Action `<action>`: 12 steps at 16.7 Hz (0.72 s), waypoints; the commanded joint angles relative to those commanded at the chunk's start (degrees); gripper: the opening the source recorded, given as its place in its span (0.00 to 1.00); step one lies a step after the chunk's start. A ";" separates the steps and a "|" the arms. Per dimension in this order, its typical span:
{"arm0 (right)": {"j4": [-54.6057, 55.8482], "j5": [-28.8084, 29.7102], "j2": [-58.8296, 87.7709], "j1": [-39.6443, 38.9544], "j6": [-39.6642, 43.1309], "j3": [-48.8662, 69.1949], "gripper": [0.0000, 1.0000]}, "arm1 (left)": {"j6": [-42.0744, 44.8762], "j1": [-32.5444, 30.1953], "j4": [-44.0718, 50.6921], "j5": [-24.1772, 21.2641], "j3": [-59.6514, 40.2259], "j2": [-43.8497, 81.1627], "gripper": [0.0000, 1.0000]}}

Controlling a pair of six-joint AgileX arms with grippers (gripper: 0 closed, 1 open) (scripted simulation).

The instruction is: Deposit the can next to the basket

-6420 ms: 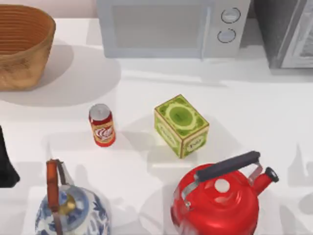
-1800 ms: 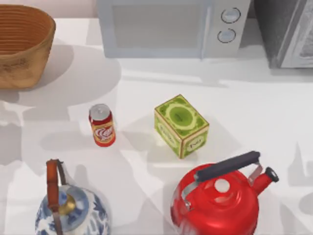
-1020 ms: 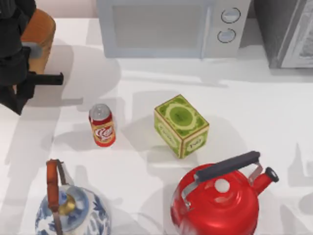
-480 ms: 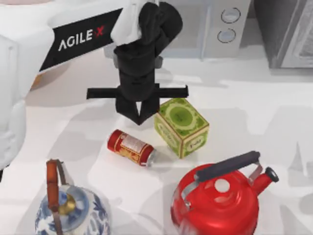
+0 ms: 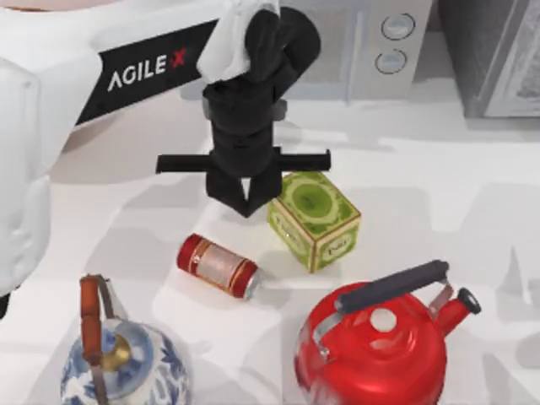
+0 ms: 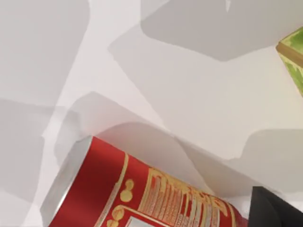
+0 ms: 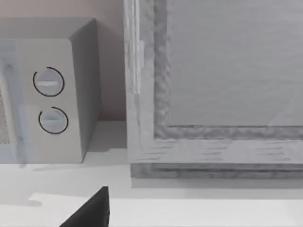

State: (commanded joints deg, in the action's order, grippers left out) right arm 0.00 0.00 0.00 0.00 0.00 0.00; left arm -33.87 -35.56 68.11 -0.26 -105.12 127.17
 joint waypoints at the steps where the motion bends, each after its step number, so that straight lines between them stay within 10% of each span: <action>1: 0.00 0.00 0.00 0.00 0.00 0.00 1.00 | -0.03 -0.04 -0.48 0.01 0.32 0.07 0.00; 5: 0.00 0.00 0.00 0.00 0.00 0.00 1.00 | -0.06 -0.07 -0.63 0.02 0.46 0.14 0.00; 12: 0.00 0.00 0.00 0.00 0.00 0.00 1.00 | -0.06 -0.07 -0.63 0.02 0.46 0.14 0.53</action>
State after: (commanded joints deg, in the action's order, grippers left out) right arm 0.00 0.00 0.00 0.00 0.00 0.00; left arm -33.93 -35.63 67.47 -0.24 -104.66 127.32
